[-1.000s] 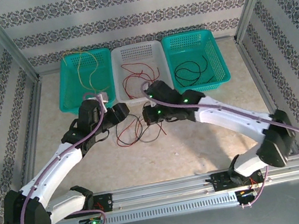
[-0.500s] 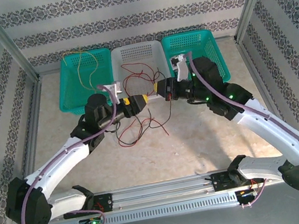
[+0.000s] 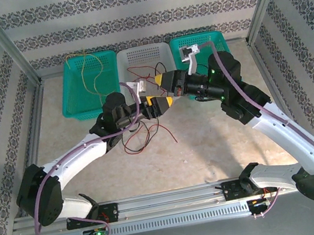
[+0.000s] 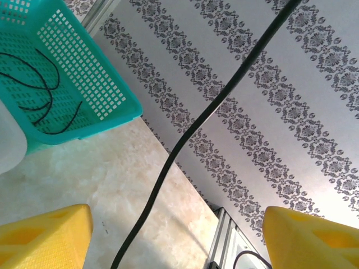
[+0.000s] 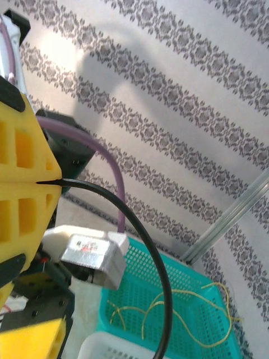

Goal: Untangle the cables

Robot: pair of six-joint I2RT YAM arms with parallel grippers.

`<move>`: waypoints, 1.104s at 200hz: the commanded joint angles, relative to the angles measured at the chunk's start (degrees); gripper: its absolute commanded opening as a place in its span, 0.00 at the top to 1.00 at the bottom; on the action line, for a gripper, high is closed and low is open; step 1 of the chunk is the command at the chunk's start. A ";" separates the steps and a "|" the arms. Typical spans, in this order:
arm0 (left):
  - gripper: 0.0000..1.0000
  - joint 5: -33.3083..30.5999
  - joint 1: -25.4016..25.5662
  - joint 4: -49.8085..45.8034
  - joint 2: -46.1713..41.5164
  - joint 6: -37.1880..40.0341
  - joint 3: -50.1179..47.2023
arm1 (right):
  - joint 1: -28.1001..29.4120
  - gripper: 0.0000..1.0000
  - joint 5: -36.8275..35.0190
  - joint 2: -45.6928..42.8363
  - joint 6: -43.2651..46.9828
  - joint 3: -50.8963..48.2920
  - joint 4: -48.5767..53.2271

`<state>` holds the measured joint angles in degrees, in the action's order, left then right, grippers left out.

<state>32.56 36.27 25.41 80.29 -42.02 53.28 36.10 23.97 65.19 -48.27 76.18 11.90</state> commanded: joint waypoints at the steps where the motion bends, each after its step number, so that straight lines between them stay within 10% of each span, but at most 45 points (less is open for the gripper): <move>1: 0.22 -0.02 0.49 5.22 0.62 0.65 2.72 | -0.43 1.00 2.86 0.24 -3.24 2.12 -6.15; 99: 0.35 -1.43 0.55 4.85 6.25 1.34 9.31 | -0.44 1.00 4.47 0.55 -7.79 1.16 -11.70; 173: 1.00 -6.10 1.14 3.53 6.52 2.62 8.80 | -0.81 1.00 4.42 0.66 -10.12 3.28 -13.67; 221: 1.00 -10.77 2.48 0.95 2.94 6.85 3.35 | -3.69 1.00 0.68 0.40 -12.96 6.05 -12.50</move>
<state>25.26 37.56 26.81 86.37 -38.54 59.94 34.57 27.00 66.04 -58.65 79.13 1.48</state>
